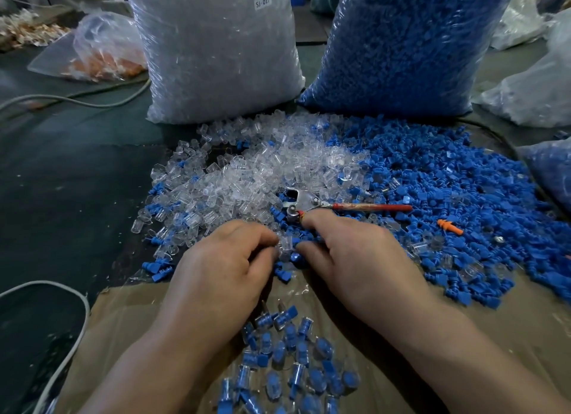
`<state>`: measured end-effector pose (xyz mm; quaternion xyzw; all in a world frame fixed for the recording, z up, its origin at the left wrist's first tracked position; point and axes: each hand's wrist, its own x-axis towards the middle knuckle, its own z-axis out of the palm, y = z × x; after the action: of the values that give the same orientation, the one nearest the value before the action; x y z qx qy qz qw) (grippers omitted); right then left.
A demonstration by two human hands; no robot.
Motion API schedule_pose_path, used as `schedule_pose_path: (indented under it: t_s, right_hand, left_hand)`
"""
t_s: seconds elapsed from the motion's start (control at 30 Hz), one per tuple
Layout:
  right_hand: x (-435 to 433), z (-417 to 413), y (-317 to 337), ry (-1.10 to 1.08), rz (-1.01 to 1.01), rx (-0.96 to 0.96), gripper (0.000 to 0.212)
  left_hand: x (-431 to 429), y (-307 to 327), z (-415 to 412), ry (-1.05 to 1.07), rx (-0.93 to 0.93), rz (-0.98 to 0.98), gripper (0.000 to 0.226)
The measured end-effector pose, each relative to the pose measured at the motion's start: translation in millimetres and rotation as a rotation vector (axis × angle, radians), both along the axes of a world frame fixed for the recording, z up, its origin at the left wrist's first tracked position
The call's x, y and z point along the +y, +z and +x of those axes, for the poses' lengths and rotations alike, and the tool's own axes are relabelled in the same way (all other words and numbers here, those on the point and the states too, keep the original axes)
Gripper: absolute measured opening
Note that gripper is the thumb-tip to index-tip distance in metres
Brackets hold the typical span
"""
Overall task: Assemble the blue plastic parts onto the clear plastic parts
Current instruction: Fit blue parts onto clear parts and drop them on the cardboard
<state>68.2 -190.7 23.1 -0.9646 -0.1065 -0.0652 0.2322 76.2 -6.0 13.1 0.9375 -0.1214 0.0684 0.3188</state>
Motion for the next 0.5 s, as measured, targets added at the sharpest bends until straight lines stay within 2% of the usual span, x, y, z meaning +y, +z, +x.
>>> schedule_pose_path:
  t_s: [0.07, 0.17, 0.27, 0.4, 0.43, 0.5]
  right_hand:
    - [-2, 0, 1, -0.05, 0.158, 0.029, 0.018]
    - [-5, -1, 2, -0.092, 0.377, 0.099, 0.017]
    - [-6, -3, 2, -0.074, 0.528, 0.187, 0.008]
    - [-6, -7, 7, -0.039, 0.75, 0.28, 0.017]
    - [-6, -8, 7, -0.03, 0.766, 0.291, 0.02]
    - [-5, -10, 6, 0.01, 0.676, 0.235, 0.022]
  left_hand:
    - [0, -1, 0, 0.053, 0.05, -0.124, 0.008]
    - [0, 0, -2, 0.07, 0.155, -0.327, 0.017]
    - [-2, 3, -3, 0.059, 0.196, -0.41, 0.023]
    - [-1, 3, -3, 0.1, 0.181, -0.517, 0.013]
    - [1, 2, -2, 0.121, 0.185, -0.555, 0.012]
    - [5, 0, -2, 0.138, 0.249, -0.692, 0.015]
